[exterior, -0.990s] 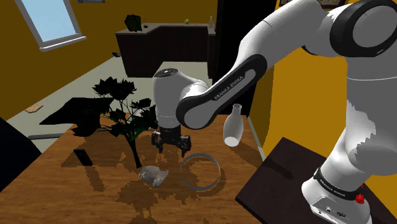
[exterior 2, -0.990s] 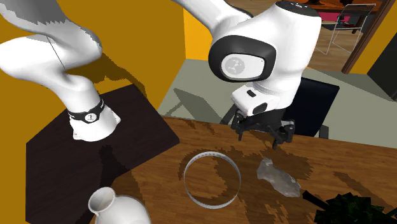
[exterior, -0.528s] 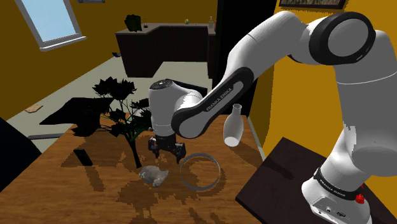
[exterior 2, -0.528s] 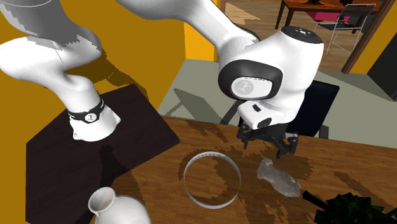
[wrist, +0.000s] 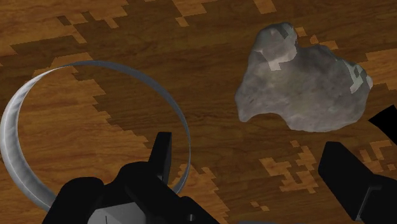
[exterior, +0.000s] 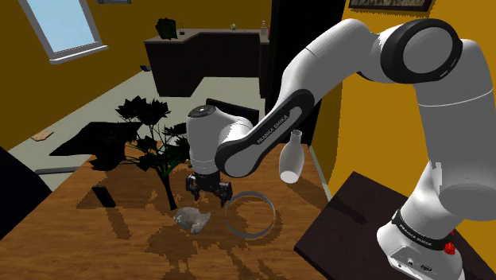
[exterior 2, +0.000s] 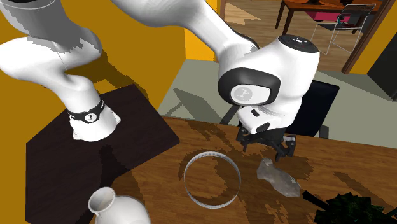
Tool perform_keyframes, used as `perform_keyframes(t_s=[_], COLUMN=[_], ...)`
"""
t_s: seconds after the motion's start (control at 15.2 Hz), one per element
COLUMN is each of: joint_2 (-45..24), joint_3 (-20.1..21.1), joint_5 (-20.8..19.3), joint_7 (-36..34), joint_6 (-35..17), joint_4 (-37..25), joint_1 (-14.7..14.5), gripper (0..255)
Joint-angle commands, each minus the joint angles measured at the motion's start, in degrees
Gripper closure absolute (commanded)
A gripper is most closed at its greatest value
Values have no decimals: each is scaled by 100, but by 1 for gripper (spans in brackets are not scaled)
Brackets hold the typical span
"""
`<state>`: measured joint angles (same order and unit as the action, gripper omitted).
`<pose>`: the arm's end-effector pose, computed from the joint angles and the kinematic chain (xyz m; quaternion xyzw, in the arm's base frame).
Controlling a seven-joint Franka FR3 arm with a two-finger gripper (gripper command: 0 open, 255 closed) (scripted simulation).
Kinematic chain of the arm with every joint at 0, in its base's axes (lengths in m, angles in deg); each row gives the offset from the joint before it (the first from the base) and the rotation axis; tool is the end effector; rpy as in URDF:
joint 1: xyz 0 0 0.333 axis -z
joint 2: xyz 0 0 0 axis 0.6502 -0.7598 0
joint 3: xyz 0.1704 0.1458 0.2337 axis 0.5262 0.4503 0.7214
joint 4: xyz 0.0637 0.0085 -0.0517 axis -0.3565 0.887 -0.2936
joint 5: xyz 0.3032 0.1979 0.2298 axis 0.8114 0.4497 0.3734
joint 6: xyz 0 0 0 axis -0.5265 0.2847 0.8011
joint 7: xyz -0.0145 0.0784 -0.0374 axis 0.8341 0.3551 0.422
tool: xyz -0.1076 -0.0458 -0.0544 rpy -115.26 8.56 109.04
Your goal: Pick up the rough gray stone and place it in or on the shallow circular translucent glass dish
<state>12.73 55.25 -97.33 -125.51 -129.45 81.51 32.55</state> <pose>0.5393 0.3967 0.2173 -0.8694 0.4936 0.0055 0.0240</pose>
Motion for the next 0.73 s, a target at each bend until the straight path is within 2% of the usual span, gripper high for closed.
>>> perform_keyframes(t_s=[0.0, 0.07, 0.66], joint_2=[0, 0, 0], joint_3=[0, 0, 0], joint_5=[0, 0, 0], joint_7=[0, 0, 0], joint_6=[0, 0, 0], joint_4=[0, 0, 0], joint_1=[0, 0, 0], gripper=[0, 255, 255])
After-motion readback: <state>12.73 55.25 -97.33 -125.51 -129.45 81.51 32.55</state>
